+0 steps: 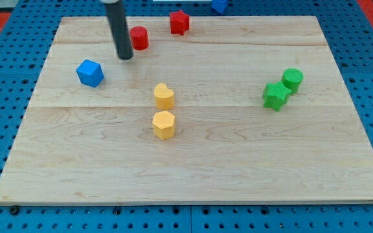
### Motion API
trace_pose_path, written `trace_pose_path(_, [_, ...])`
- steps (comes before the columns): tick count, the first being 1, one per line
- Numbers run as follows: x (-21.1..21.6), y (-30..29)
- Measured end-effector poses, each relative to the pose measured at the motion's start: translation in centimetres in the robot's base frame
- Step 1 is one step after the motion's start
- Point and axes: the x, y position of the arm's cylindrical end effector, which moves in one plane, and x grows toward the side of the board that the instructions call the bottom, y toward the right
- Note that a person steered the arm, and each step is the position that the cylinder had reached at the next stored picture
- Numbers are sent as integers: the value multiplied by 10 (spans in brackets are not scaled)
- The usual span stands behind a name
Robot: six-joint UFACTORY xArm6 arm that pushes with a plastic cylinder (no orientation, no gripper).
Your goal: Move the red circle to the bottom left of the red star
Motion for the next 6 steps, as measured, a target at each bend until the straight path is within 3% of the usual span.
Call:
trace_pose_path(2, [-49, -21])
trace_pose_path(3, [-67, 26])
trace_pose_path(6, [-12, -8])
